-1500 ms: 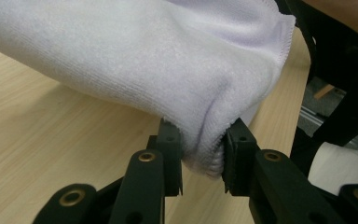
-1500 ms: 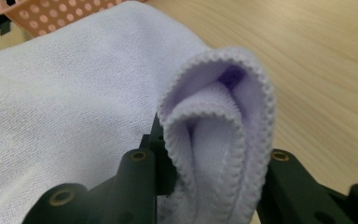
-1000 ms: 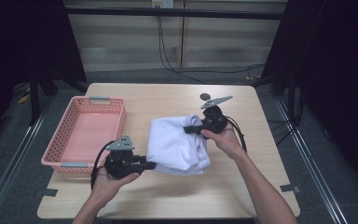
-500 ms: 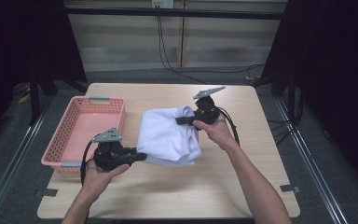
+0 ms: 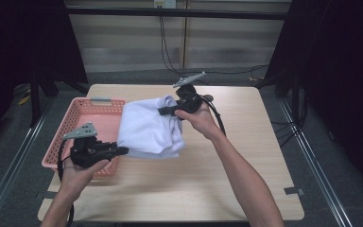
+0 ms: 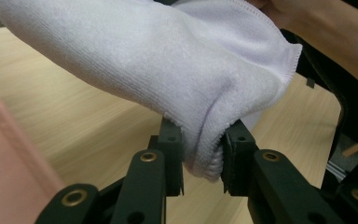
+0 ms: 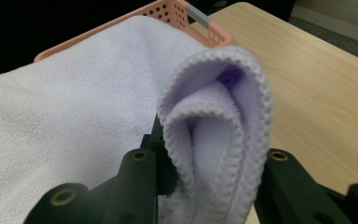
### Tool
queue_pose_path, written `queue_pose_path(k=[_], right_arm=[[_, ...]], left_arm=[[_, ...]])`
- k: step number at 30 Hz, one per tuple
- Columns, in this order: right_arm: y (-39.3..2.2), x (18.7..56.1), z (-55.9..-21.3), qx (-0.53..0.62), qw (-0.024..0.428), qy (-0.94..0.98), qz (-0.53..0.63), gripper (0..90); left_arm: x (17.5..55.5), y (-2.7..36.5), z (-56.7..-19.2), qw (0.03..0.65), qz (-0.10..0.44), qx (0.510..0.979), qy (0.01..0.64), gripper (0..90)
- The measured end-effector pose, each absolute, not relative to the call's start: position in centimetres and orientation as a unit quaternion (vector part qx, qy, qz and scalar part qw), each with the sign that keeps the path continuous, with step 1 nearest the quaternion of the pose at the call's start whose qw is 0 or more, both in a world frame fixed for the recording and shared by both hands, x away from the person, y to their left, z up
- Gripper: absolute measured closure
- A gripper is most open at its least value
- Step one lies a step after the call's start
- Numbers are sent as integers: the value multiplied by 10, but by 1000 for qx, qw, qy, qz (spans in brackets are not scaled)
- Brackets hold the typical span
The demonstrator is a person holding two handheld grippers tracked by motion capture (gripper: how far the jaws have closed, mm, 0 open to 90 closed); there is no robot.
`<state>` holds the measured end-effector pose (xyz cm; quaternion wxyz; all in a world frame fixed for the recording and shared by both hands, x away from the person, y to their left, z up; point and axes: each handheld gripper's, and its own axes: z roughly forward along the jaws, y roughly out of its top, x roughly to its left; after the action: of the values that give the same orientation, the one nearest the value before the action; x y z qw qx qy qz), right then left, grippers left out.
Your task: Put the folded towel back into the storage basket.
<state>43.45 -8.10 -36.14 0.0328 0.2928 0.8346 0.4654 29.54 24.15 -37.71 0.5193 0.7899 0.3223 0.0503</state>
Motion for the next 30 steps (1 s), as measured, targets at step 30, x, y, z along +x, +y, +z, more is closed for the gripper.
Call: queue_pose_path(k=[30], right_arm=[[55, 479, -339, 284, 5, 842, 459, 691]], left_arm=[[304, 360, -365, 518, 105, 739, 419, 742]])
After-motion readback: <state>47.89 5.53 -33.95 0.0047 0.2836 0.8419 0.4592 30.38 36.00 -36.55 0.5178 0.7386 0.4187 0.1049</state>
